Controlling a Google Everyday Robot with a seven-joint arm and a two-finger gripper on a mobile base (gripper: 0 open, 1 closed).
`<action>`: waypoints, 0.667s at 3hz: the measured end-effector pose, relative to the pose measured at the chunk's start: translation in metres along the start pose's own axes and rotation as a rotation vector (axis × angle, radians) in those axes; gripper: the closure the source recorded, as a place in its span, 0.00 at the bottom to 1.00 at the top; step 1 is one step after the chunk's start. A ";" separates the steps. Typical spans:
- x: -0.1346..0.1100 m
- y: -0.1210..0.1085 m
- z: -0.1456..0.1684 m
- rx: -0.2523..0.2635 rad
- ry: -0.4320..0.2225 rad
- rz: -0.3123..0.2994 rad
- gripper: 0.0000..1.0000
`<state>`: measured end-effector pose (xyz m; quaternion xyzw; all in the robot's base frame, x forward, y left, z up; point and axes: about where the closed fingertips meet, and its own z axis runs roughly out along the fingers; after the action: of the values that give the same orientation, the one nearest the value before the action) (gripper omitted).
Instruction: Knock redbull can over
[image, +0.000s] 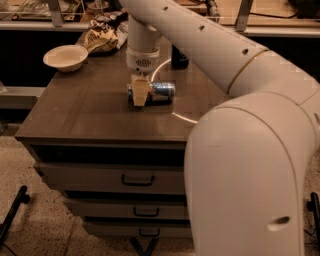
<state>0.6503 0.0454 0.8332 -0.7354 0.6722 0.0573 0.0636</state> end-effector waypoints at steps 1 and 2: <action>-0.017 -0.008 0.004 -0.010 -0.009 -0.041 1.00; -0.031 -0.016 0.007 -0.015 -0.008 -0.081 1.00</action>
Offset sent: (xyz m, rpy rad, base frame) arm 0.0085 0.0390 0.0046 -0.0328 0.0430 0.1384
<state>0.6631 0.0789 0.8316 -0.7624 0.6410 0.0626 0.0628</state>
